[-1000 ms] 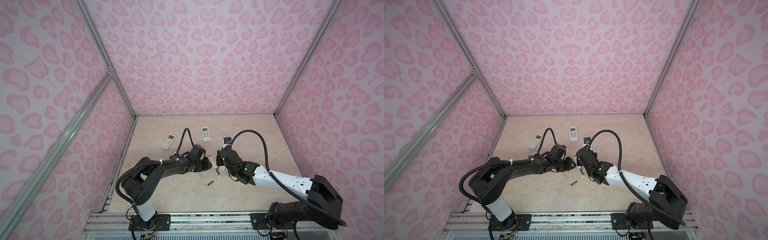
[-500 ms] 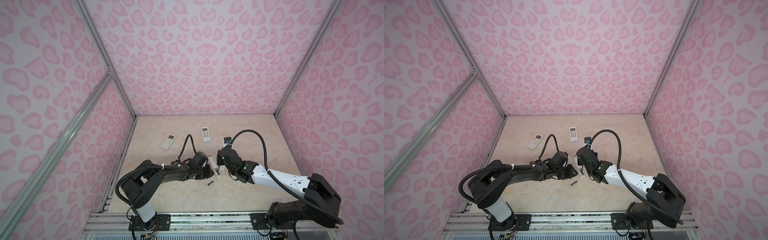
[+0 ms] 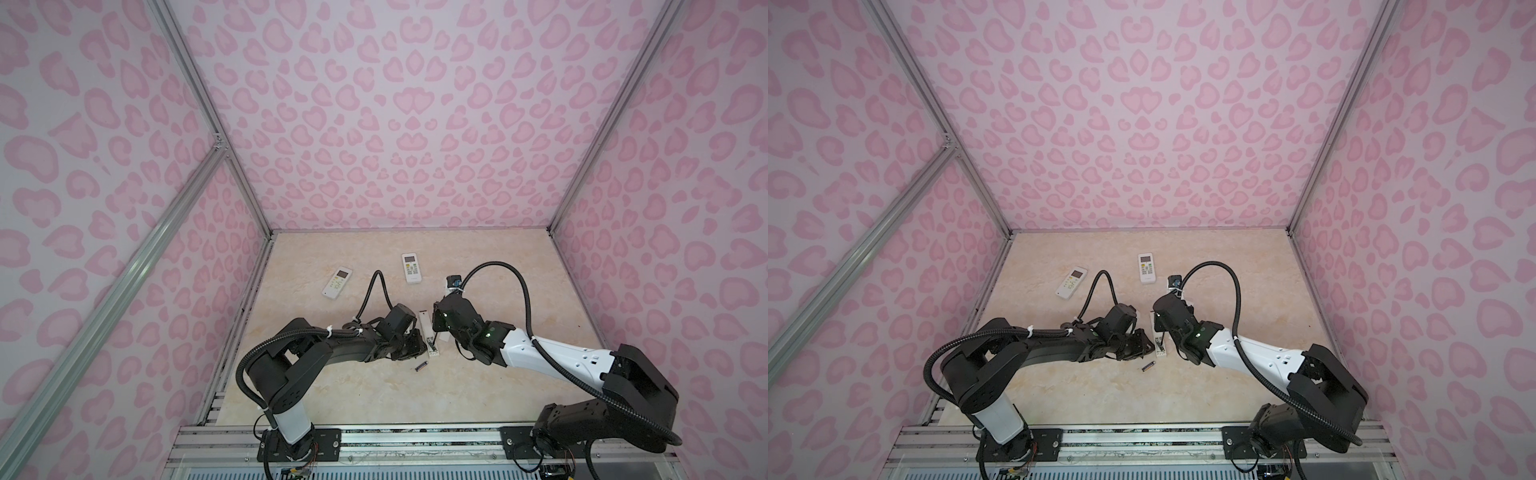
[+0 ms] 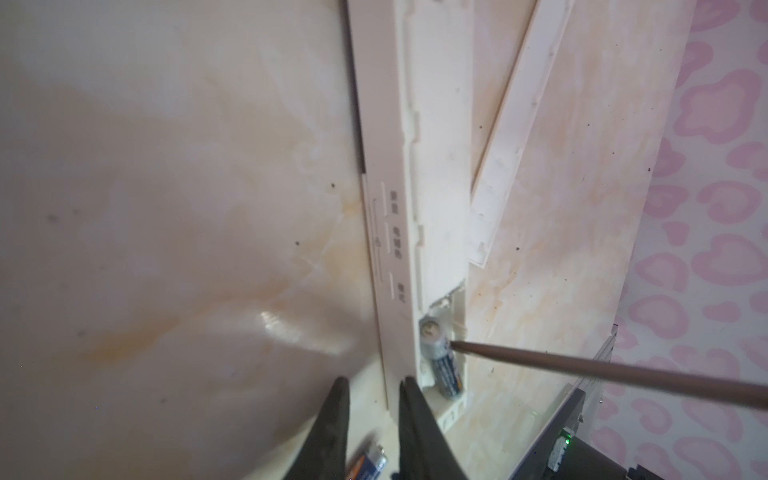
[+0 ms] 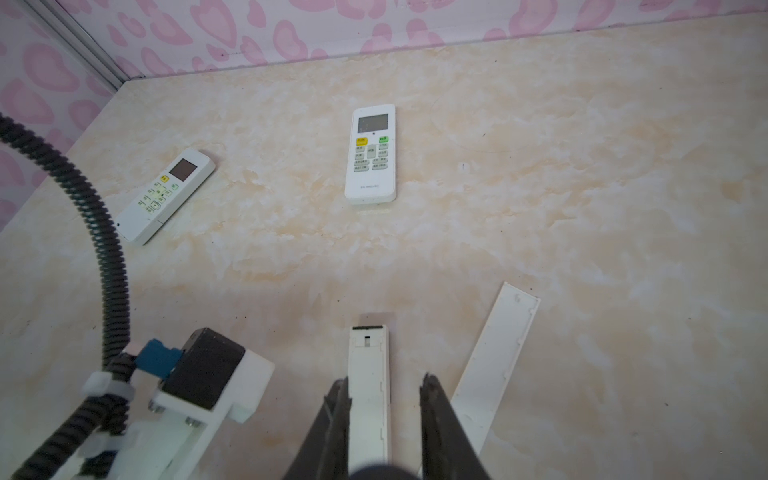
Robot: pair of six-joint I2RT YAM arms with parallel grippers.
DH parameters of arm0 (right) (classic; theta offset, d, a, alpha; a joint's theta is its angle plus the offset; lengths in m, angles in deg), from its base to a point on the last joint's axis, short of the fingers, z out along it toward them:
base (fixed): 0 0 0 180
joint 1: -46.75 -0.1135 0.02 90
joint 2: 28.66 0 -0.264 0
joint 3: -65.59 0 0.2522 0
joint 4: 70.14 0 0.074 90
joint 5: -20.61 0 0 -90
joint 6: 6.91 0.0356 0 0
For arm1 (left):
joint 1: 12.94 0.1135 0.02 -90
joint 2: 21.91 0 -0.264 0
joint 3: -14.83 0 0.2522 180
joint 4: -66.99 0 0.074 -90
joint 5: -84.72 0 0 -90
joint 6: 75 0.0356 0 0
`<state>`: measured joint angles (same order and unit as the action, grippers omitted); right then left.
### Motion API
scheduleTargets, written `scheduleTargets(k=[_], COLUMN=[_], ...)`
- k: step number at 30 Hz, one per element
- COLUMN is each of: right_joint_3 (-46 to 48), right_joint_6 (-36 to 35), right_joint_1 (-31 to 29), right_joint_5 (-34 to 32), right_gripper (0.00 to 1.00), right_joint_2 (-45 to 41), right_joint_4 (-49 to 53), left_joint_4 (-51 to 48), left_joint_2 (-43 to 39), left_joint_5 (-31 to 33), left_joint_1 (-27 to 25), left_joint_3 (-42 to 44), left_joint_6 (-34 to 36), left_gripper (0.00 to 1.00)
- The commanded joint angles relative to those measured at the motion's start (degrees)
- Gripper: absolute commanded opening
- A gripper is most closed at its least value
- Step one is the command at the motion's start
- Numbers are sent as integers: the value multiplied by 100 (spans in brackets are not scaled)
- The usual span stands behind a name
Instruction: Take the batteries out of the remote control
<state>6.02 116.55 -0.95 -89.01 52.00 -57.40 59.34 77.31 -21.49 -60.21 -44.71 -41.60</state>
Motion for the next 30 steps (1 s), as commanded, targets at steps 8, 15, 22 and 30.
scheduleTargets(k=[8,15,22,30], right_joint_3=[167,138,-20,-300], right_joint_6=[407,421,411,373], right_joint_1=[143,208,320,336], right_joint_5=[465,511,675,1097], right_gripper=[0,0,0,0], right_joint_2=[37,11,38,229], right_joint_4=[-364,-159,278,545], left_joint_4=[146,127,109,146], left_joint_2=[62,11,-61,-47], left_joint_5=[90,135,164,197], left_joint_1=[6,5,6,-11], left_joint_3=[43,96,199,309], left_joint_6=[-59,-62,-93,-167], left_gripper=[20,19,19,18])
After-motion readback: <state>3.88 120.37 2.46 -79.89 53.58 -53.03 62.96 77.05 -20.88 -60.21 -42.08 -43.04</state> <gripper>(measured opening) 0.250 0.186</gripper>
